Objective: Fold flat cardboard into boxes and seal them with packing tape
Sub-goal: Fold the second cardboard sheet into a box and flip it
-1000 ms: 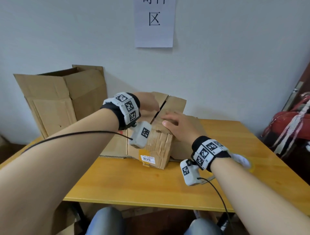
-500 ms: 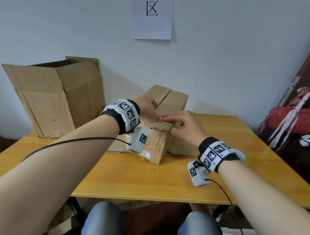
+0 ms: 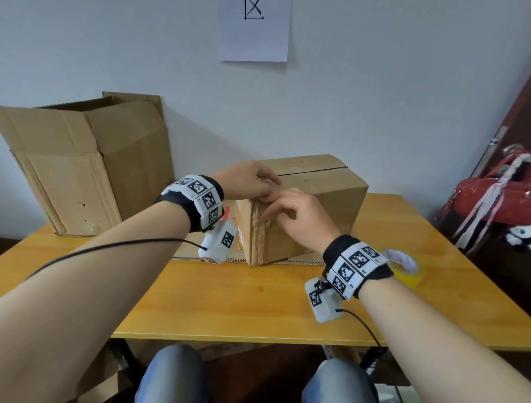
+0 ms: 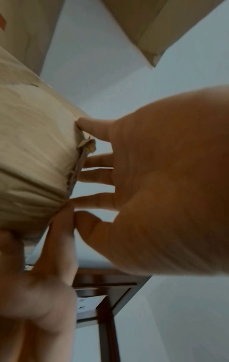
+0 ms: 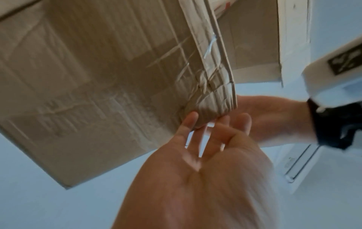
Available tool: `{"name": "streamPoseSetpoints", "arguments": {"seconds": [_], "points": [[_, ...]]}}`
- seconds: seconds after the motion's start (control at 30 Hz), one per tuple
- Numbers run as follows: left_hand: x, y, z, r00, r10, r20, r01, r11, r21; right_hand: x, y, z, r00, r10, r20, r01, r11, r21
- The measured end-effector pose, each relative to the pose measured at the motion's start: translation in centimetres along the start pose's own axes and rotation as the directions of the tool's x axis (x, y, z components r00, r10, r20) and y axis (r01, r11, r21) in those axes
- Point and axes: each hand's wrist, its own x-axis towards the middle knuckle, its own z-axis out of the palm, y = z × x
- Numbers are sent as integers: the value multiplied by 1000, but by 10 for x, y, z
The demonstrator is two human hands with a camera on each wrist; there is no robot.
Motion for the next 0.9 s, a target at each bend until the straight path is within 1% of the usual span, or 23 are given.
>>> {"name": "streamPoseSetpoints", "arguments": {"seconds": [0.07, 0.13, 0.23, 0.3, 0.37, 0.43, 0.57, 0.63, 0.67, 0.7, 0.77, 0.8, 0.83, 0.87, 0.9], "points": [[0, -4, 1, 1000, -1, -6, 1, 1000, -12, 1, 0, -6, 995, 90, -52, -86, 994, 71], [-1, -9, 5, 1000, 25, 6, -25, 1000, 3, 2, 3, -12, 981, 159, -111, -151, 985, 79], [-2, -13, 11, 998, 46, 39, -48, 998, 51, 2, 8, -19, 960, 198, -198, -176, 977, 122], [2, -15, 10, 998, 31, 49, -34, 998, 61, 0, 15, -24, 940, 218, -263, -188, 973, 136], [7, -15, 8, 999, 16, 47, -20, 994, 104, -5, 25, -32, 915, 247, -320, -218, 968, 123], [12, -12, 8, 1000, -13, 10, 12, 988, 153, -14, 35, -42, 890, 279, -361, -260, 960, 102], [24, -2, 20, 993, -84, -80, 100, 969, 226, -39, 60, -62, 848, 360, -390, -398, 917, -19], [29, 7, 32, 980, -172, -99, 193, 939, 284, -54, 77, -73, 809, 447, -382, -522, 845, -116], [32, 13, 39, 970, -218, -104, 241, 912, 333, -63, 87, -78, 782, 514, -352, -594, 785, -175], [36, 19, 45, 961, -255, -109, 277, 881, 383, -72, 97, -83, 745, 592, -308, -662, 714, -229], [40, 29, 56, 951, -285, -120, 308, 830, 465, -90, 111, -89, 630, 747, -211, -769, 565, -299], [42, 33, 58, 949, -290, -122, 311, 811, 495, -98, 118, -92, 576, 798, -177, -799, 505, -326], [44, 35, 59, 947, -298, -119, 315, 798, 513, -104, 122, -92, 538, 827, -163, -818, 466, -338], [45, 37, 59, 945, -308, -109, 318, 792, 522, -109, 123, -93, 510, 843, -173, -833, 433, -345], [47, 38, 59, 944, -314, -99, 318, 793, 519, -112, 126, -93, 497, 845, -198, -839, 409, -359]]}}
